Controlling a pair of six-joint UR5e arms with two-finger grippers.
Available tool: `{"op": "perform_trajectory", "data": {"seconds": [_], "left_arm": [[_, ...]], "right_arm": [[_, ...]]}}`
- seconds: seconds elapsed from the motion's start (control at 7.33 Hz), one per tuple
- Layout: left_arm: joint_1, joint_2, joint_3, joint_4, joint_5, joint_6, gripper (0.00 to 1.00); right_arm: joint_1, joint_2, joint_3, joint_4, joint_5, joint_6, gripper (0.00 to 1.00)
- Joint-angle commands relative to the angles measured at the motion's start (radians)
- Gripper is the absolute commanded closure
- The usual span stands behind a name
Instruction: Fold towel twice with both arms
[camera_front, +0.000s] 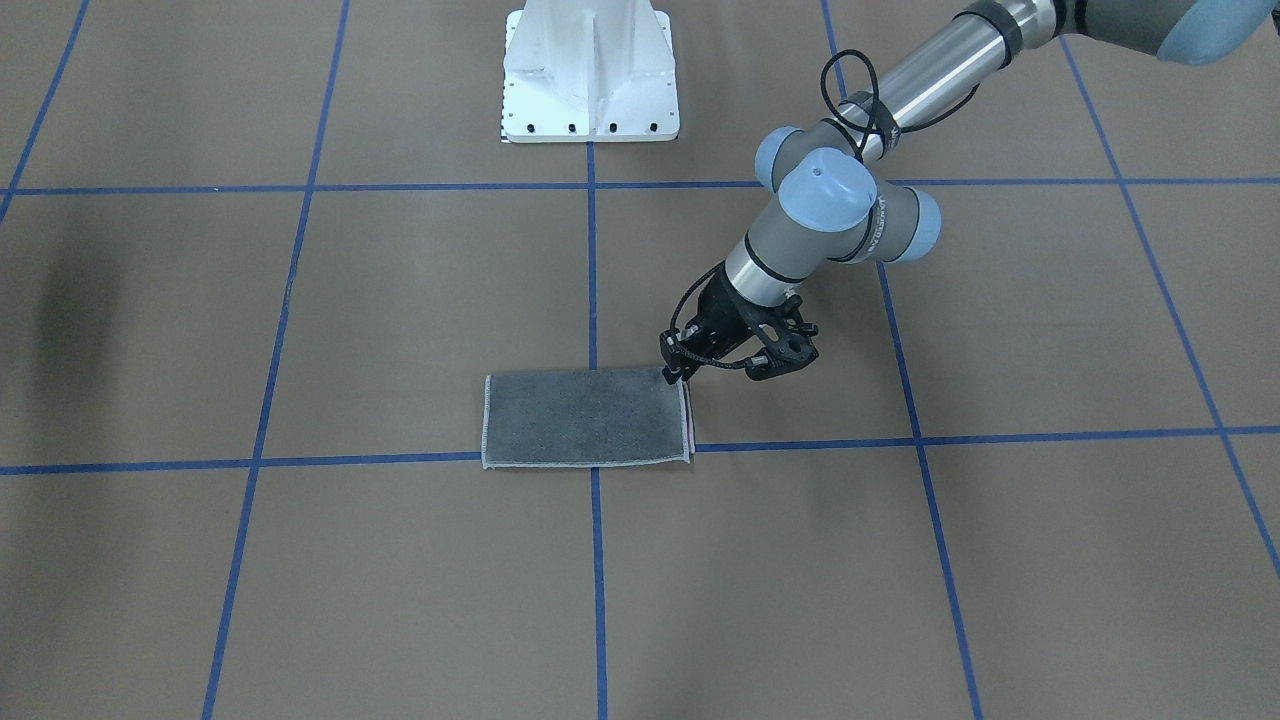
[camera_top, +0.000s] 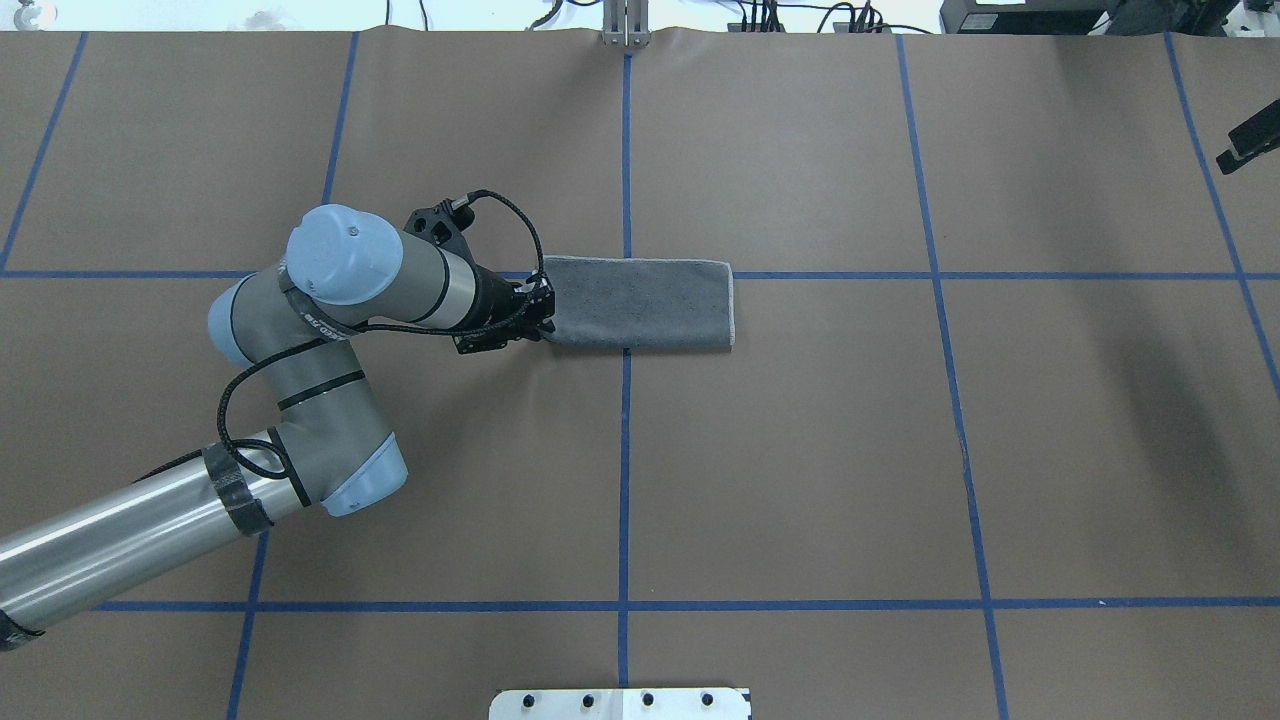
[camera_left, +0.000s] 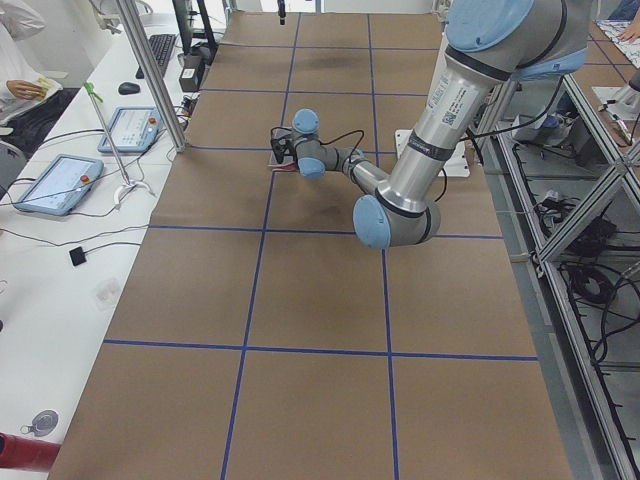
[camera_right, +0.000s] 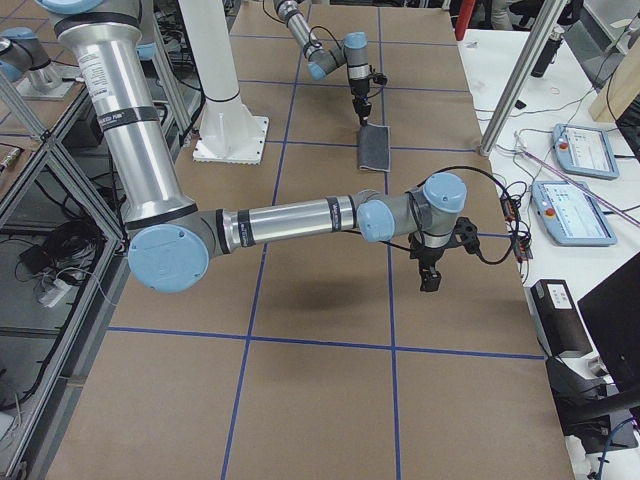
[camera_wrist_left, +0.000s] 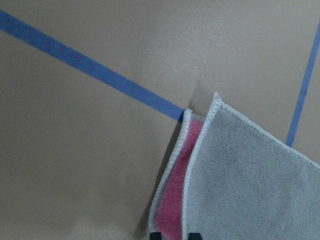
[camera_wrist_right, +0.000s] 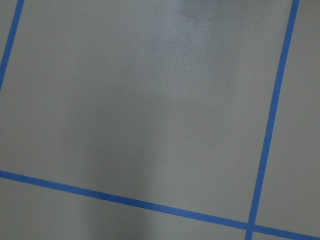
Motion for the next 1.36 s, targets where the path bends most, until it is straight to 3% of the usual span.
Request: {"op": "perform_trajectory", "data": {"seconds": [0.0, 0.68, 1.09, 1.23], "left_arm": [[0.000, 0.001, -0.002, 0.000, 0.000, 0.002, 0.74], [-0.002, -0.001, -0.004, 0.002, 0.001, 0.003, 0.84], [0.003, -0.006, -0.004, 0.002, 0.011, 0.005, 1.00], [0.000, -0.004, -0.012, 0.000, 0.011, 0.005, 1.00]], "right_arm": [[0.000, 0.000, 0.000, 0.000, 0.000, 0.000, 0.00], [0.000, 0.000, 0.000, 0.000, 0.000, 0.000, 0.00], [0.000, 0.000, 0.000, 0.000, -0.001, 0.000, 0.00], [0.000, 0.000, 0.000, 0.000, -0.001, 0.000, 0.00]]}}
